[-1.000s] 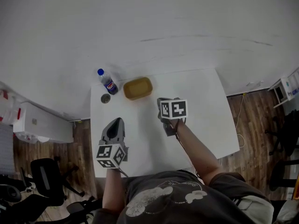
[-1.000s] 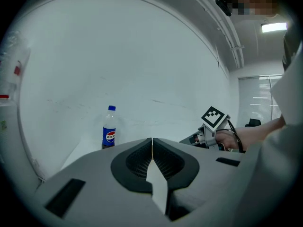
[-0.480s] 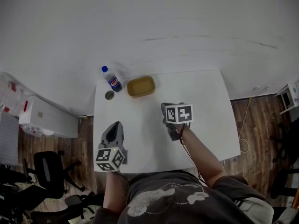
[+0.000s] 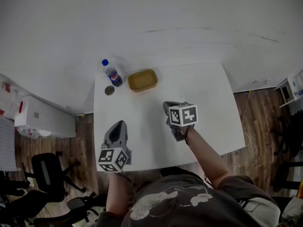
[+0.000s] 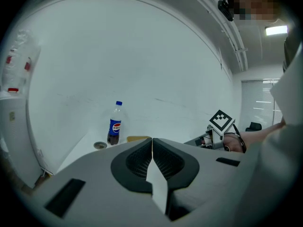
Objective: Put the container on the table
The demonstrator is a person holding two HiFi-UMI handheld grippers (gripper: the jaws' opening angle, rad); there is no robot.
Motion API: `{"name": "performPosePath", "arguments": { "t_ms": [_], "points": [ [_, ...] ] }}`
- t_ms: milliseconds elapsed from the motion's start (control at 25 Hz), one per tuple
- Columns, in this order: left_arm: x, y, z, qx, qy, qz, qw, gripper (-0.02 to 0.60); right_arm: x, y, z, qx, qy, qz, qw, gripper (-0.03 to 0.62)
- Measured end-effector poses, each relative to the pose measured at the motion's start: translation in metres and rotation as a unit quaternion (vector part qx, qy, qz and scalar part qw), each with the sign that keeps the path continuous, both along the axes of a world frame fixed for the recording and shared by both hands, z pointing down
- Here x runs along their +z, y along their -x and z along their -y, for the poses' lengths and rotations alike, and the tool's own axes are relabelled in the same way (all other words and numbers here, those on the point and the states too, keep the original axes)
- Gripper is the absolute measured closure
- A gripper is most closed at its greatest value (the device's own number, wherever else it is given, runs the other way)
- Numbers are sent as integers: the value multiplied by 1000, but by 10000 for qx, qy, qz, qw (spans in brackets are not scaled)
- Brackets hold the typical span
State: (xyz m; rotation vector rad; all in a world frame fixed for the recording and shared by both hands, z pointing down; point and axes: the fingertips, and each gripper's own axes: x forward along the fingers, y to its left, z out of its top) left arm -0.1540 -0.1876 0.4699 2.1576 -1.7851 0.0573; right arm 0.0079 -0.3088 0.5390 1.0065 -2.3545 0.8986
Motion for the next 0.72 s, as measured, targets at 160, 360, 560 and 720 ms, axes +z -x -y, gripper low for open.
{"name": "performPosePath", "arguments": {
  "t_ms": [160,360,560,720],
  "points": [
    [7,7,-22,130,71,-112,9998,571,-7,9,-20,67,-167,-73,9998,595],
    [5,13,-53,289,28,-130,9995,571,-21,19,-53,77,-499,-109,9987,595],
    [-2,20,-85,385,-47,-172,9991,571,-32,25,-94,98,-675,-119,9976,594],
    [-7,25,-110,455,-108,-184,9987,571,-41,28,-125,155,-769,-101,9969,595]
  ]
}}
